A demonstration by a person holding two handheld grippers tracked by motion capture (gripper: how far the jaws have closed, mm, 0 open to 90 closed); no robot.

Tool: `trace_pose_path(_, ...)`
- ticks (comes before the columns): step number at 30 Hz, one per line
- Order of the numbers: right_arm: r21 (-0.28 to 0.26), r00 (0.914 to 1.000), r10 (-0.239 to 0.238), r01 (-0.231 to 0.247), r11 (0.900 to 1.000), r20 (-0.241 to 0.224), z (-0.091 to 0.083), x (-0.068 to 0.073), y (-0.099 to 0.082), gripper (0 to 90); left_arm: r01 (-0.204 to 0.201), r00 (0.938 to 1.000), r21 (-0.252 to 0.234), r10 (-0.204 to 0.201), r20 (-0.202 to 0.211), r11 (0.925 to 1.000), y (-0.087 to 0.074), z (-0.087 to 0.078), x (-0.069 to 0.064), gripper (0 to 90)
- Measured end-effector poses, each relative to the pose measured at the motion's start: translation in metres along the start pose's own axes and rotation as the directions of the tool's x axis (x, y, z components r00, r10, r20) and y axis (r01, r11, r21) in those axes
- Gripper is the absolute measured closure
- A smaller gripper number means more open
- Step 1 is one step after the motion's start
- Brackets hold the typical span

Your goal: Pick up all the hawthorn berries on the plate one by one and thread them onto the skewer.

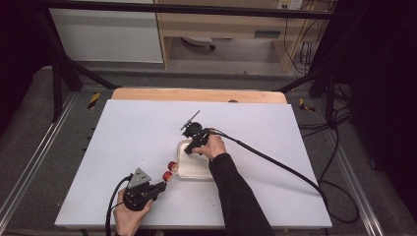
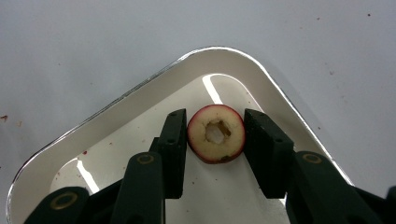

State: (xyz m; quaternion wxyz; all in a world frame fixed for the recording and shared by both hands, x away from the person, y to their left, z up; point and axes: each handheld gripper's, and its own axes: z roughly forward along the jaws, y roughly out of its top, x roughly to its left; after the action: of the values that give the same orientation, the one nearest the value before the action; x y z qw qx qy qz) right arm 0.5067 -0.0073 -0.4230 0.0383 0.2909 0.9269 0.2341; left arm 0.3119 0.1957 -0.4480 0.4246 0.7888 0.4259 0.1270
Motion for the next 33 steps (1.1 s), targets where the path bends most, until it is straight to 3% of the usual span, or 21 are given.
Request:
trace_pose_path(6,-0.020,0.9996,0.028,-0.028,0.9994,0.006,-0.010,0.001,0.000,61.7,0.000,1.0000,-0.004,0.000,-0.002,1.0000,0.000,0.000,-0.001,88.4)
trace_pose_path(9,-0.049,0.9977,0.067,-0.067,0.9965,0.004,-0.021,0.002,-0.001,61.8,0.000,1.0000,-0.010,0.000,-0.003,1.0000,0.001,-0.001,-0.002,88.4)
trace_pose_path(13,-0.118,0.9897,0.143,-0.143,0.9827,-0.007,-0.040,0.003,-0.007,61.9,-0.006,1.0000,-0.016,0.006,0.000,0.9999,0.001,0.000,-0.005,88.3)
trace_pose_path(17,-0.191,0.9766,0.209,-0.215,0.9578,-0.049,-0.057,0.001,-0.020,61.9,-0.013,0.9999,-0.019,0.013,0.008,0.9997,0.003,0.002,-0.009,88.3)
trace_pose_path(20,-0.247,0.9636,0.254,-0.267,0.9315,-0.083,-0.069,-0.001,-0.035,62.0,-0.025,0.9996,-0.019,0.025,0.013,0.9995,0.006,0.005,-0.015,88.3)
trace_pose_path(23,-0.306,0.9462,0.300,-0.323,0.8955,-0.122,-0.080,-0.002,-0.053,62.0,-0.031,0.9992,-0.018,0.032,0.024,0.9993,0.008,0.010,-0.023,88.3)
trace_pose_path(30,-0.437,0.8986,0.383,-0.439,0.7854,-0.214,-0.099,0.001,-0.091,62.0,-0.039,0.9976,-0.024,0.040,0.056,0.9990,0.013,0.024,-0.044,88.3)
trace_pose_path(33,-0.490,0.8830,0.402,-0.469,0.7352,-0.242,-0.103,0.003,-0.103,62.0,-0.027,0.9974,-0.035,0.029,0.066,0.9990,0.015,0.028,-0.053,88.3)
